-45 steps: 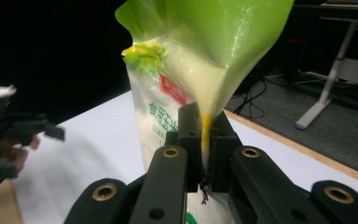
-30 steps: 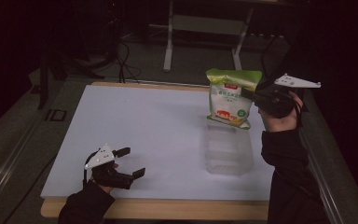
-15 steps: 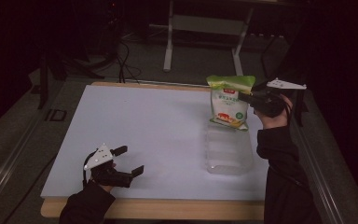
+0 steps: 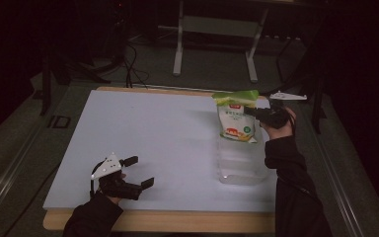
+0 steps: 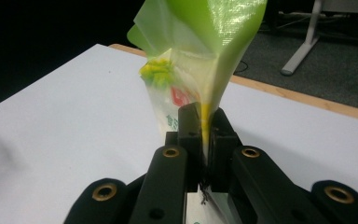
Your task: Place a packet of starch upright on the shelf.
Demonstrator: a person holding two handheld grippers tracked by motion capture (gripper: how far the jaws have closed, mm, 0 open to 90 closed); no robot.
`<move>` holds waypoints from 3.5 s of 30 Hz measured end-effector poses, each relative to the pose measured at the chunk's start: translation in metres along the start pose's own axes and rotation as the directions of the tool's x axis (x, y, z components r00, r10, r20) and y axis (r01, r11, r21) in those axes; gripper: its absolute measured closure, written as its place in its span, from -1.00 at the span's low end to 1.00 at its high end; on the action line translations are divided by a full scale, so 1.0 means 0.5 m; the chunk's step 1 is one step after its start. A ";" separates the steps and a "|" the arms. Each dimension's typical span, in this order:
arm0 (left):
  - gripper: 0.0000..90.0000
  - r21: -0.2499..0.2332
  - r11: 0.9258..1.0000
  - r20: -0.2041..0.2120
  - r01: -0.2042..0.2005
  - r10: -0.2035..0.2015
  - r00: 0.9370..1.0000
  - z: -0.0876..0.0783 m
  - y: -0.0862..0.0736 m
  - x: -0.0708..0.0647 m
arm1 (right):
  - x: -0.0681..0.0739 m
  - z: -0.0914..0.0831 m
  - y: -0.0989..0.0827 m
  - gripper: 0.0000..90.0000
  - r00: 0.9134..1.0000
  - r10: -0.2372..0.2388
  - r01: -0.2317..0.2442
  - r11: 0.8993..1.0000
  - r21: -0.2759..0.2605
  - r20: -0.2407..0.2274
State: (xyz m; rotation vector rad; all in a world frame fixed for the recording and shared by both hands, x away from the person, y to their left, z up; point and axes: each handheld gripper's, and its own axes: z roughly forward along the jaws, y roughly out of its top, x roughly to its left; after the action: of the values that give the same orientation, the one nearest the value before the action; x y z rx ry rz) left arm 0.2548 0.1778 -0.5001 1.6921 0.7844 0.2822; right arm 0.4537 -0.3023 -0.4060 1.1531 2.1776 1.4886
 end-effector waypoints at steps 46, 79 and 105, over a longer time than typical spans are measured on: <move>-1.00 0.049 0.997 0.006 -0.053 0.053 0.999 0.007 -0.002 0.001 | 0.070 -0.113 -0.091 -0.68 0.991 0.035 -0.035 0.999 -0.008 0.127; -1.00 0.049 0.997 0.026 -0.061 0.060 0.998 0.005 -0.005 -0.005 | 0.312 -0.064 -0.112 -0.69 0.975 -0.149 0.147 0.989 -0.024 -0.162; -1.00 0.059 0.995 0.042 -0.077 0.075 0.996 0.003 -0.008 -0.011 | 0.369 -0.075 -0.229 -0.69 0.958 -0.199 0.199 0.980 -0.023 -0.205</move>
State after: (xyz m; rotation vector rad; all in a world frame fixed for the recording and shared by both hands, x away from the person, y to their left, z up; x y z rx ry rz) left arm 0.2501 0.1733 -0.5032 1.7821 0.7065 0.2793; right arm 0.2583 -0.2107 -0.4508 0.7791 2.3444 1.5810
